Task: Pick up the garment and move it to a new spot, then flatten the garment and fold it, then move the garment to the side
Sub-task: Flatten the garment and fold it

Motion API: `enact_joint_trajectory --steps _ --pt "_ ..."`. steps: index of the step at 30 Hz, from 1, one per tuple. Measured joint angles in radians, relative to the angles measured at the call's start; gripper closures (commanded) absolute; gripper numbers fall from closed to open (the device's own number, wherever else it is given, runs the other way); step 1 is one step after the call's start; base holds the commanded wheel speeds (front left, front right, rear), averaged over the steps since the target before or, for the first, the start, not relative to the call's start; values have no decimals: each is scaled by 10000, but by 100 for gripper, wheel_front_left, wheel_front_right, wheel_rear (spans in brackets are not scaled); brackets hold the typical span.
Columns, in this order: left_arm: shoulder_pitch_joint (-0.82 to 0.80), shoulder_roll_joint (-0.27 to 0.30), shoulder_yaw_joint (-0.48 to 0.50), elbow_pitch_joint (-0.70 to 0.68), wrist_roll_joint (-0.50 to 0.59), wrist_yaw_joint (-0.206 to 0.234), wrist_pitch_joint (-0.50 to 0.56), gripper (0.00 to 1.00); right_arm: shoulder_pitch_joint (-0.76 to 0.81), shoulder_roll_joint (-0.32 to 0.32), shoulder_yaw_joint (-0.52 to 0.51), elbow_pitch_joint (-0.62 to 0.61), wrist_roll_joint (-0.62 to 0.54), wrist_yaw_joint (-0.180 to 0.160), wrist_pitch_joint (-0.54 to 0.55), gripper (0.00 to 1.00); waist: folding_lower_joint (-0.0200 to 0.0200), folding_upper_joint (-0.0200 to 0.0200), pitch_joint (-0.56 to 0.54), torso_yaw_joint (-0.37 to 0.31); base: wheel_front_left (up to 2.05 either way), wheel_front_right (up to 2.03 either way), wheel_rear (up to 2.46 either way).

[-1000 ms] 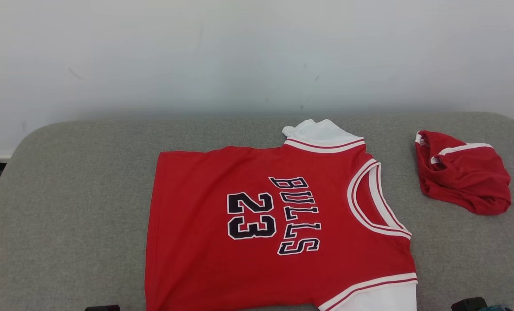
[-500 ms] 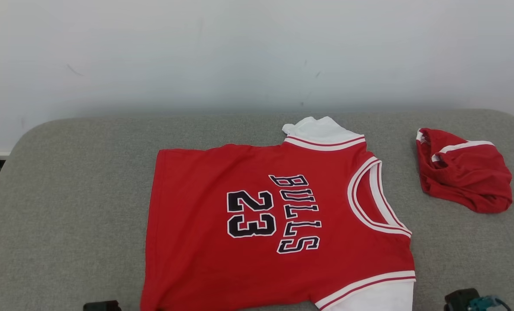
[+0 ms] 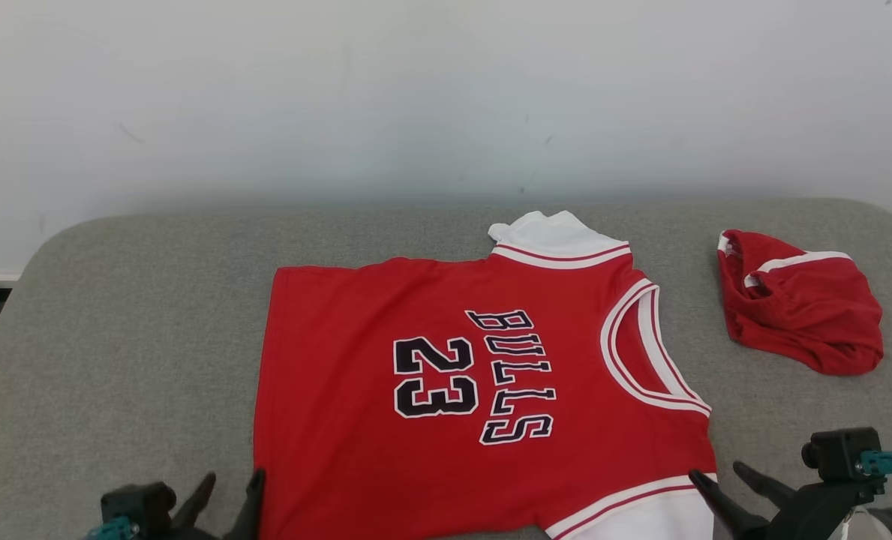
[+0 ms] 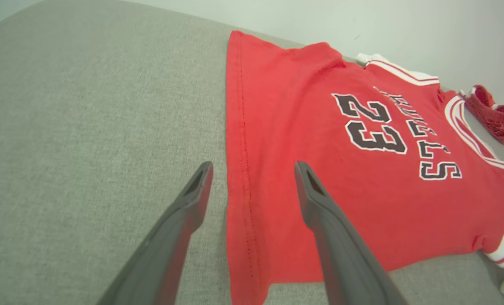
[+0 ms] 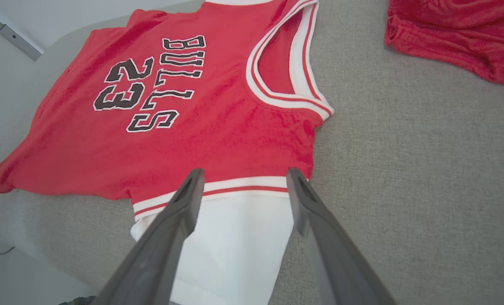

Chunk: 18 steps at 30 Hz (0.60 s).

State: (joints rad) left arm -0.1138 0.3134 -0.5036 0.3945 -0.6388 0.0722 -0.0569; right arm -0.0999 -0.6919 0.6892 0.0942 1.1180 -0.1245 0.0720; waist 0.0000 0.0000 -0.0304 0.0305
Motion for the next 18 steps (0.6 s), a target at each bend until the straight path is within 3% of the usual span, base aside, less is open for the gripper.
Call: enact_joint_trajectory --steps 7,18 --pt "-238 -73 481 -437 144 257 -1020 0 -257 102 -305 -328 -508 0 -1045 0 0 0 -87 -61 0 0 0" --pt "-77 -305 1127 -872 541 447 -1733 0 -246 560 -2096 357 -1611 -2 -3204 0 0 0 -73 -301 0 0 0"
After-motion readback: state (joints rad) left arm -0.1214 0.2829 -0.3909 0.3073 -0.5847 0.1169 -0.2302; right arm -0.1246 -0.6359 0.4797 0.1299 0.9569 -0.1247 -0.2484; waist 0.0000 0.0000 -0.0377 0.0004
